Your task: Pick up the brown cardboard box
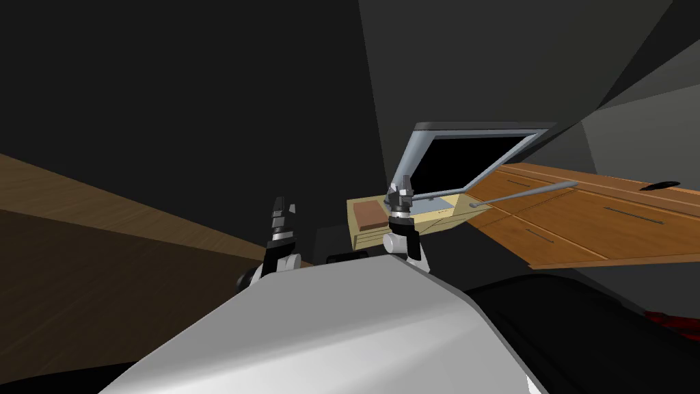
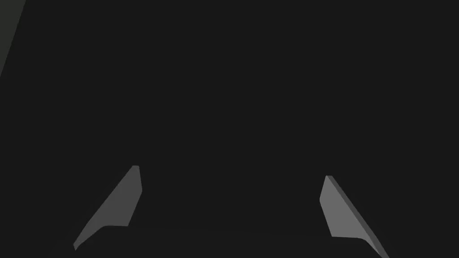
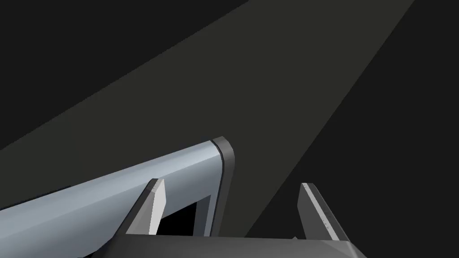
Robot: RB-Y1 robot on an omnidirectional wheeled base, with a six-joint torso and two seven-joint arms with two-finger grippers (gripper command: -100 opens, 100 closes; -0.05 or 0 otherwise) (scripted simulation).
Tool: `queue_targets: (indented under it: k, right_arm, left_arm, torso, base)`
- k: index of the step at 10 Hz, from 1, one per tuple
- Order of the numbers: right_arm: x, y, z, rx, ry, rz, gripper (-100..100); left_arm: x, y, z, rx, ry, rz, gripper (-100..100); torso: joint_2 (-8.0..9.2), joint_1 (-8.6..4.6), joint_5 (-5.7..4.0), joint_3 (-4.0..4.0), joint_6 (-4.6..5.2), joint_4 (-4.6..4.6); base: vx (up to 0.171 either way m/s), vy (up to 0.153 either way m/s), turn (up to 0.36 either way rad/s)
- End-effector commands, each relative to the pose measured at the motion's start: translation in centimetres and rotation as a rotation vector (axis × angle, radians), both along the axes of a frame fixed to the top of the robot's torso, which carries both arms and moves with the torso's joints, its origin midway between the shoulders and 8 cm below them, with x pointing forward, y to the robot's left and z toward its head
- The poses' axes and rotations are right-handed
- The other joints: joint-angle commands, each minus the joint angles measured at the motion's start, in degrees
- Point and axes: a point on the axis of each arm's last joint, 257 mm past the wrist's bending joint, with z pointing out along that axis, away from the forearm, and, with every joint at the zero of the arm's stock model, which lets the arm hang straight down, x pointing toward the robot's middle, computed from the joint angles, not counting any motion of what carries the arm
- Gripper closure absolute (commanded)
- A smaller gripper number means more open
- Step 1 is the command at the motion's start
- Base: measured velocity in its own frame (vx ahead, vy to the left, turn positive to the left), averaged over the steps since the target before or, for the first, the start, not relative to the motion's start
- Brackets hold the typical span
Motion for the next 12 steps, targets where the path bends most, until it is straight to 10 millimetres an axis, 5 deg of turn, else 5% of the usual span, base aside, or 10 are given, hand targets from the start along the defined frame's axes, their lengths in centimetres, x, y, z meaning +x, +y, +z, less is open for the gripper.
queue_targets:
  k: [1,12]
  right_arm:
    - [0.2,0.5,-0.3,-0.051,0.012,0.005,-100]
    - [2.6,3.9,-4.5,-0.476,0.095,-0.087,-100]
  left_arm:
    - [0.0,0.0,0.0,0.0,0.0,0.0,0]
    - [0.0,0.0,0.0,0.0,0.0,0.0,0]
  torso:
    - [0.0,0.0,0.0,0.0,0.0,0.0]
    - [-0.03,0.02,0.0,-0.02,-0.01,-0.01]
  base:
    - [0.002,0.001,-0.028]
    - [0.007,0.006,-0.06]
